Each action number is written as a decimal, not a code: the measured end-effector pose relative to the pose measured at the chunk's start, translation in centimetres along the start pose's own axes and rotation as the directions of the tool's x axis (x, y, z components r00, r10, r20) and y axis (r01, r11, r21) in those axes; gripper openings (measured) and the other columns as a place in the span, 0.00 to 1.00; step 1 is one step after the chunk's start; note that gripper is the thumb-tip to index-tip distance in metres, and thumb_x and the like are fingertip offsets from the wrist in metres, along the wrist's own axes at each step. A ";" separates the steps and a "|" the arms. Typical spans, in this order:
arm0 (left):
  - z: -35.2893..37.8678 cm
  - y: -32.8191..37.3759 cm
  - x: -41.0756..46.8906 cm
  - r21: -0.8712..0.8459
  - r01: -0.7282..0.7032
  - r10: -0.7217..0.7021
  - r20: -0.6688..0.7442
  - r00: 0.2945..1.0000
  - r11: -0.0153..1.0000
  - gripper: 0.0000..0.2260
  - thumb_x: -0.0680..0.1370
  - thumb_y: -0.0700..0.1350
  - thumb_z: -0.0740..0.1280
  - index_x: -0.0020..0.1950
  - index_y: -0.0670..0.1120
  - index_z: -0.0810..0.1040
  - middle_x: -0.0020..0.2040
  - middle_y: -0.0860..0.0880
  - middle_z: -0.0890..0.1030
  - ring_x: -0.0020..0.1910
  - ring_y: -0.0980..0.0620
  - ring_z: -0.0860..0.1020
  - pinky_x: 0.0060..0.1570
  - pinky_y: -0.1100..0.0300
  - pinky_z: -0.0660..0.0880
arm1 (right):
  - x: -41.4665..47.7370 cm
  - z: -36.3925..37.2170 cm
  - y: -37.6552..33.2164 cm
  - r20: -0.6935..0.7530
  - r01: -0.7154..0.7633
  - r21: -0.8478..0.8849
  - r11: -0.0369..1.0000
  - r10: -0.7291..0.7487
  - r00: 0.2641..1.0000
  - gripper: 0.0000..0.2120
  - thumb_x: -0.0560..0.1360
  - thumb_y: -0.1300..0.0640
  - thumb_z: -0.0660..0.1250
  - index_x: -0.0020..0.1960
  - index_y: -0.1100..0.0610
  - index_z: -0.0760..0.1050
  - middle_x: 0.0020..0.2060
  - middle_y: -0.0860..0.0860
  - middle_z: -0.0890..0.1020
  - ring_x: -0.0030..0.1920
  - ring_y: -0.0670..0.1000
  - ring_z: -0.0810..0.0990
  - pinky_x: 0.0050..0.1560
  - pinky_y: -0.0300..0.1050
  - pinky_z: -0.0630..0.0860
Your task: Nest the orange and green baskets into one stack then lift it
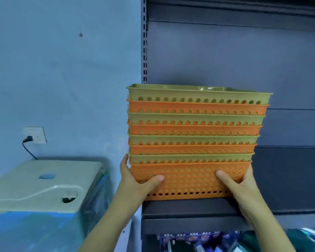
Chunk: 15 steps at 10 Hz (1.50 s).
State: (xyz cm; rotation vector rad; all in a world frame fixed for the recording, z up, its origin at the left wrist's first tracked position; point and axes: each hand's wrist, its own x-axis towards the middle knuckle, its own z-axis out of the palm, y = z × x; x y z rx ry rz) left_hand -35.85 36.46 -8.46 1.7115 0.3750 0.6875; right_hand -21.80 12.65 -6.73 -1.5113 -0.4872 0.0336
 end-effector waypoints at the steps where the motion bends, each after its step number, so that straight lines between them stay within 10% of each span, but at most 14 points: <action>1: -1.0 -0.9 1.3 -0.012 0.082 -0.080 0.094 0.992 0.997 0.48 0.59 0.60 0.80 0.72 0.61 0.58 0.57 0.59 0.81 0.54 0.60 0.81 0.58 0.50 0.77 | 0.0 0.1 0.1 0.074 -0.067 -0.087 0.994 0.074 0.995 0.36 0.64 0.46 0.74 0.69 0.47 0.66 0.58 0.43 0.80 0.55 0.41 0.78 0.52 0.38 0.73; 8: 3.4 -1.2 8.8 0.119 0.067 -0.076 0.072 0.994 0.991 0.29 0.68 0.50 0.78 0.65 0.58 0.70 0.55 0.58 0.83 0.51 0.63 0.81 0.47 0.66 0.76 | 11.2 -3.1 3.2 0.233 -0.080 -0.329 0.941 0.163 0.959 0.38 0.64 0.33 0.72 0.70 0.40 0.62 0.60 0.37 0.78 0.62 0.43 0.77 0.68 0.49 0.70; 13: 6.1 -0.7 11.7 0.227 0.136 -0.143 0.014 0.990 0.964 0.22 0.72 0.52 0.74 0.64 0.55 0.71 0.53 0.57 0.82 0.52 0.56 0.80 0.58 0.57 0.74 | 14.9 -3.3 4.6 0.255 -0.121 -0.327 0.937 0.211 0.944 0.43 0.69 0.36 0.71 0.77 0.46 0.57 0.64 0.43 0.77 0.65 0.49 0.75 0.67 0.47 0.68; 15: 4.3 -0.8 7.9 0.337 0.232 -0.199 -0.129 0.971 0.912 0.30 0.76 0.52 0.71 0.75 0.50 0.64 0.70 0.50 0.72 0.70 0.49 0.70 0.64 0.56 0.67 | 12.3 -5.2 3.3 0.200 -0.141 -0.311 0.940 0.209 0.957 0.37 0.74 0.45 0.71 0.78 0.49 0.59 0.69 0.50 0.75 0.70 0.51 0.72 0.65 0.43 0.68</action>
